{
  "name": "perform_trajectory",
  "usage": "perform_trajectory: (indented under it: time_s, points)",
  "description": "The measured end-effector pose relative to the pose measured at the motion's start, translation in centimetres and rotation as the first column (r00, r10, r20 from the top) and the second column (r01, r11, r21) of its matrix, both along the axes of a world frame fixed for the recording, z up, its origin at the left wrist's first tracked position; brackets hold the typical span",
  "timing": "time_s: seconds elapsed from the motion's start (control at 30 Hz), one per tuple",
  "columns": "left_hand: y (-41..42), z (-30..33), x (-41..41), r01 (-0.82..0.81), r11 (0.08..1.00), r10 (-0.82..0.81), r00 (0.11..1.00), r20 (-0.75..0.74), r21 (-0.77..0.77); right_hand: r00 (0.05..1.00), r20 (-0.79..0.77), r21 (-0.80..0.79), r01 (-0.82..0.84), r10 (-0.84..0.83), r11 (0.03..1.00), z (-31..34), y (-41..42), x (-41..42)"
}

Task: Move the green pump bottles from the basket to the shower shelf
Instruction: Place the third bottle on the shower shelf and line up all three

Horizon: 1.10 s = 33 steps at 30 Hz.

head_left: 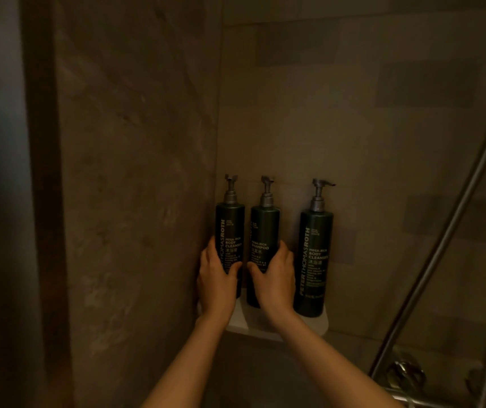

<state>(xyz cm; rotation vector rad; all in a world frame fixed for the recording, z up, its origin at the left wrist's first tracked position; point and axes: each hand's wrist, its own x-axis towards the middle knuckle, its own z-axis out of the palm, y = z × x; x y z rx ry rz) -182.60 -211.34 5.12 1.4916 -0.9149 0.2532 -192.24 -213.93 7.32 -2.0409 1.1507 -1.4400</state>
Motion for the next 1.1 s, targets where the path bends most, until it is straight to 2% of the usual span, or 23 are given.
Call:
perform_trajectory:
  time_s: [0.3,0.97,1.1]
  points:
    - [0.3,0.0,0.6,0.045,0.999,-0.045,0.999,-0.002,-0.023,1.000,-0.006,-0.034,0.001,-0.001,0.999,0.1,0.1,0.1]
    - [1.1,0.4,0.2,0.055,0.998,-0.054,0.998,-0.018,0.036,0.999,-0.019,-0.045,-0.028,0.027,0.999,0.2,0.6,-0.4]
    - [2.5,0.4,-1.5,-0.020,1.000,0.020,0.999,0.029,0.000,0.999,-0.007,-0.122,-0.053,0.052,0.991,-0.1,1.9,-1.8]
